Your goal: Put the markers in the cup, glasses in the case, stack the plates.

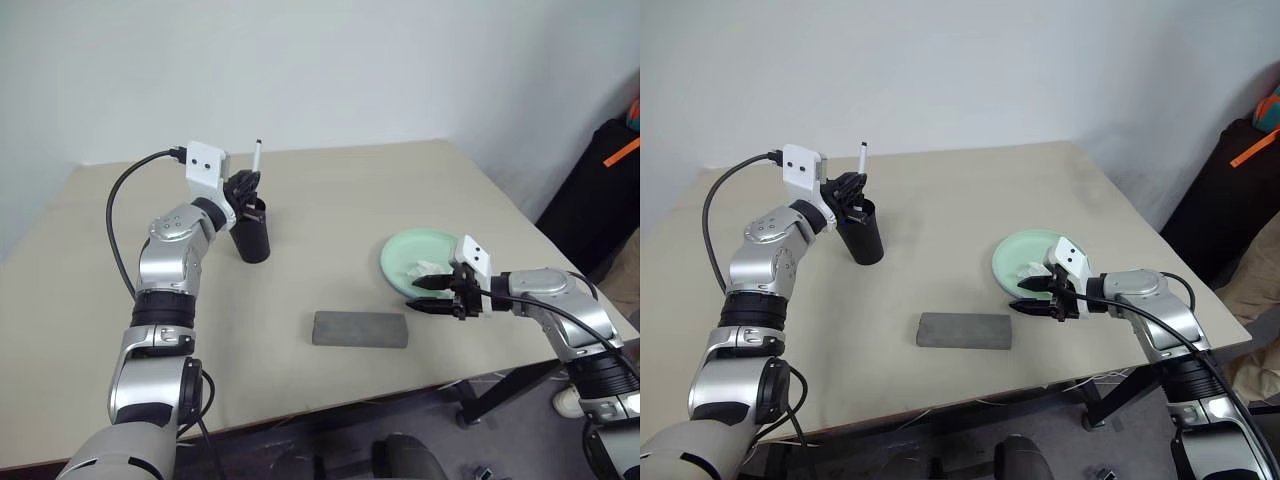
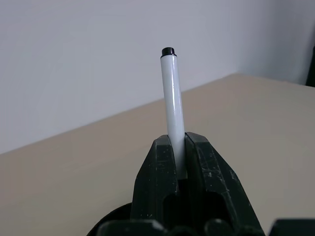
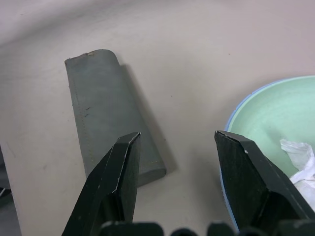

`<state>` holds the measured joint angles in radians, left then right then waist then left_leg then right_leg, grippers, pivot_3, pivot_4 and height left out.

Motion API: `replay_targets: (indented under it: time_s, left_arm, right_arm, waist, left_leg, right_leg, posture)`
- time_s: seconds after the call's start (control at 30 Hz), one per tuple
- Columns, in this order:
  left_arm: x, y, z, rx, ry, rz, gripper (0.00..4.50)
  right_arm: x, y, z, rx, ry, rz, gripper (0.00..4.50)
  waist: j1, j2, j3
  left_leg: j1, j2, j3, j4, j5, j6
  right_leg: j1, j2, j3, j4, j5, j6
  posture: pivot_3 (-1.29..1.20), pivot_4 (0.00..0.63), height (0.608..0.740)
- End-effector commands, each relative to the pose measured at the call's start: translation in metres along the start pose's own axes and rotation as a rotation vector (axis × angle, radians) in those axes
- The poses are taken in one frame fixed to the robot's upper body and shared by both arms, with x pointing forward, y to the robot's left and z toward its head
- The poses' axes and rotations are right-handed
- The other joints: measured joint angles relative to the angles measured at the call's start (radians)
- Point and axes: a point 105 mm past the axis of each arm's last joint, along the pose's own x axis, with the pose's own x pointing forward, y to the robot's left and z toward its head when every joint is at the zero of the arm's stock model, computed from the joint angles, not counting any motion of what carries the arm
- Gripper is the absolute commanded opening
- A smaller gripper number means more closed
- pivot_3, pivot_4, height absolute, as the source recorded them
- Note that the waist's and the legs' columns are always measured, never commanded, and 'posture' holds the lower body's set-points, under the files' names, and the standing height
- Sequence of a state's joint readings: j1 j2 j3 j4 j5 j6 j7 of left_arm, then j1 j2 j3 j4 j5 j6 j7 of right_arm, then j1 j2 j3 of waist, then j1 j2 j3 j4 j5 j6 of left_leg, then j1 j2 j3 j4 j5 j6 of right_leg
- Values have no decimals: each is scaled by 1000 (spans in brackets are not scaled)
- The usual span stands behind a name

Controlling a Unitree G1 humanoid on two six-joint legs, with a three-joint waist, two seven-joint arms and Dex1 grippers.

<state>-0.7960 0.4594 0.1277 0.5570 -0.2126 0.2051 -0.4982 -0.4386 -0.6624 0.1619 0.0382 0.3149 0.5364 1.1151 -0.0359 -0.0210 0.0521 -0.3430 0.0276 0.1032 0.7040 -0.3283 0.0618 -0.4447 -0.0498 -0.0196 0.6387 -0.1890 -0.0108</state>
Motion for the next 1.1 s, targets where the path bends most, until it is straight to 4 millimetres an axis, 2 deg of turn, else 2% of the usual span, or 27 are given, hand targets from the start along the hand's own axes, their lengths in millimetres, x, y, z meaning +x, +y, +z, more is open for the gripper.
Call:
replay_targets:
  time_s: [0.03, 0.2, 0.4, 0.53, 0.73, 1.1]
  left_arm:
    - [-1, 11, 26, 46, -85, 41, 94]
    - [-6, 21, 22, 36, -82, 90, 94]
    - [-9, 21, 13, 34, -71, 100, 94]
    - [-10, 21, 5, 32, -55, 107, 1098]
    - [-12, 22, 4, 37, -61, 121, 3123]
    - [-26, 19, 10, 33, -75, 83, 3123]
  right_arm:
    - [-8, -2, 15, -43, -40, -25, 2577]
    - [-7, -2, 15, -40, -41, -25, 2577]
    - [-6, -3, 16, -43, -40, -23, 2577]
    - [-6, -4, 16, -46, -39, -22, 2577]
    - [-7, -4, 16, -46, -37, -25, 2577]
    - [-7, -4, 15, -38, -39, -32, 2577]
  waist:
    - [0, 0, 0]
    - [0, 0, 0]
    - [0, 0, 0]
    - [0, 0, 0]
    - [0, 0, 0]
    - [0, 0, 0]
  left_leg:
    - [0, 0, 0, 0, 0, 0]
    - [0, 0, 0, 0, 0, 0]
    - [0, 0, 0, 0, 0, 0]
    - [0, 0, -1, 0, 0, 0]
    - [0, 0, -1, 0, 0, 0]
    - [0, 1, 0, 0, 0, 0]
  right_leg:
    - [0, 0, 0, 0, 0, 0]
    - [0, 0, 0, 0, 0, 0]
    - [0, 0, 0, 0, 0, 0]
    - [0, 0, 0, 0, 0, 0]
    - [0, 0, -1, 0, 0, 0]
    - [0, 0, -1, 1, 1, -1]
  posture:
    - [0, 0, 740]
    - [0, 0, 740]
    - [0, 0, 740]
    - [0, 0, 740]
    - [0, 0, 740]
    - [0, 0, 740]
